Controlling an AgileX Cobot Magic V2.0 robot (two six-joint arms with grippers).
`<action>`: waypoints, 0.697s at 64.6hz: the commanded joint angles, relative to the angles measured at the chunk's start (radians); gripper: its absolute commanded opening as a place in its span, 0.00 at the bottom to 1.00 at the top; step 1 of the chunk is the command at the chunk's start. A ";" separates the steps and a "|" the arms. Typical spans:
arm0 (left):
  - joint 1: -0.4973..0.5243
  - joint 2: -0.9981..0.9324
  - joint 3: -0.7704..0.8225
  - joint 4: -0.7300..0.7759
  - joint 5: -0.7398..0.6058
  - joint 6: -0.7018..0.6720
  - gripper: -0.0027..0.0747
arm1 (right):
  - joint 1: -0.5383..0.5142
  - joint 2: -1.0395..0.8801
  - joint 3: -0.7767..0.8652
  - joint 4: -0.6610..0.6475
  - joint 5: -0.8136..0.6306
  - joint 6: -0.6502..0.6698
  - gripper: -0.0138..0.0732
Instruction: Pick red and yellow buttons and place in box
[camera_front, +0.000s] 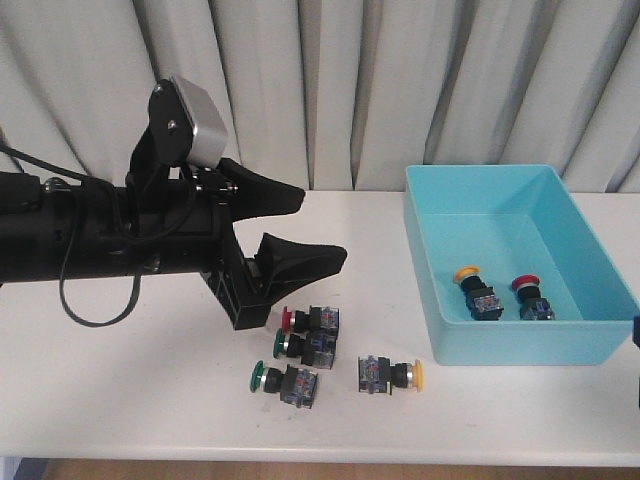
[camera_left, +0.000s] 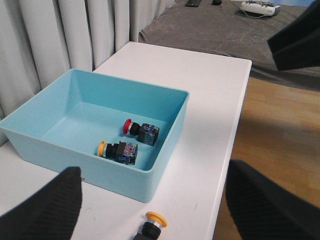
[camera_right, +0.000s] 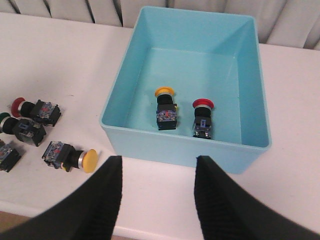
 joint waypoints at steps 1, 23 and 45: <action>-0.003 -0.036 -0.023 -0.060 0.012 -0.003 0.76 | -0.006 -0.039 0.015 0.001 -0.075 -0.008 0.52; -0.003 -0.036 -0.023 -0.060 0.012 -0.003 0.76 | -0.006 -0.033 0.024 0.000 -0.030 -0.006 0.49; -0.003 -0.036 -0.023 -0.059 0.011 -0.003 0.38 | -0.006 -0.033 0.024 0.001 -0.018 -0.006 0.22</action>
